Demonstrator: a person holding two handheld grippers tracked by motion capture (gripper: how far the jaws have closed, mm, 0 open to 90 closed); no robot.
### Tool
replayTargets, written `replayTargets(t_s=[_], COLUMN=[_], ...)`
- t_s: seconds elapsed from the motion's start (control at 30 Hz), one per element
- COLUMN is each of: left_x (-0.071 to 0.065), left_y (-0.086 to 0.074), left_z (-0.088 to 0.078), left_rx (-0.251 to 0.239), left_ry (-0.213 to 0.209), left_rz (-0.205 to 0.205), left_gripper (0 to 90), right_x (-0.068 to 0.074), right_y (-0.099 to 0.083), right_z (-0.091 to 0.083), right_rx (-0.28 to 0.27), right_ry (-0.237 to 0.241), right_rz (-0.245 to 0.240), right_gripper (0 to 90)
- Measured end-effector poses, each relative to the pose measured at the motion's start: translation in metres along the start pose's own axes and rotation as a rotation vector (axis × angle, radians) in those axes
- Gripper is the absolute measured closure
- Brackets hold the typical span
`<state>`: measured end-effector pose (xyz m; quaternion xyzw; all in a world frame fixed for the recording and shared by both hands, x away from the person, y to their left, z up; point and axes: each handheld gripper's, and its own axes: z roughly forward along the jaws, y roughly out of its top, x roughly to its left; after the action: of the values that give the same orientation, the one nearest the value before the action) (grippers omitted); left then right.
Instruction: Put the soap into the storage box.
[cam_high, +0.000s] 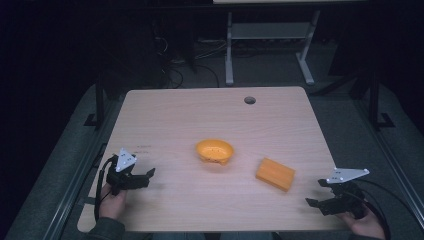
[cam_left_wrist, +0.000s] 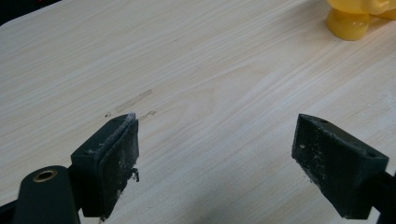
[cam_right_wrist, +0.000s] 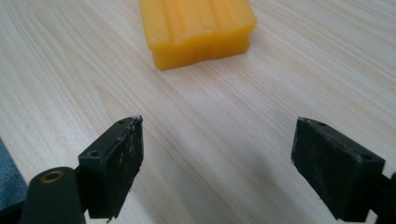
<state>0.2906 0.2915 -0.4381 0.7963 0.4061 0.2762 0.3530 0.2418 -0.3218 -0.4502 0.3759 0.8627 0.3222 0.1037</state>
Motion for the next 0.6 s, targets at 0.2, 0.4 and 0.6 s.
replayTargets(t_s=[0.2, 0.4, 0.6], left_x=[0.0, 0.001, 0.001], left_y=[0.0, 0.0, 0.0], left_z=[0.0, -0.001, -0.001], left_rx=[0.001, 0.001, -0.004], left_ry=[-0.003, 0.001, 0.003], left_rz=[0.002, 0.003, -0.001], left_gripper=[14.1, 14.0, 14.1], right_x=[0.001, 0.002, 0.002], right_y=[0.006, 0.018, 0.03], right_z=[0.001, 0.003, 0.002], right_rx=[0.011, 0.036, 0.057], right_ry=[0.004, 0.012, 0.014], right_rz=[-0.019, -0.046, -0.072], right_gripper=[16.2, 16.2, 16.2])
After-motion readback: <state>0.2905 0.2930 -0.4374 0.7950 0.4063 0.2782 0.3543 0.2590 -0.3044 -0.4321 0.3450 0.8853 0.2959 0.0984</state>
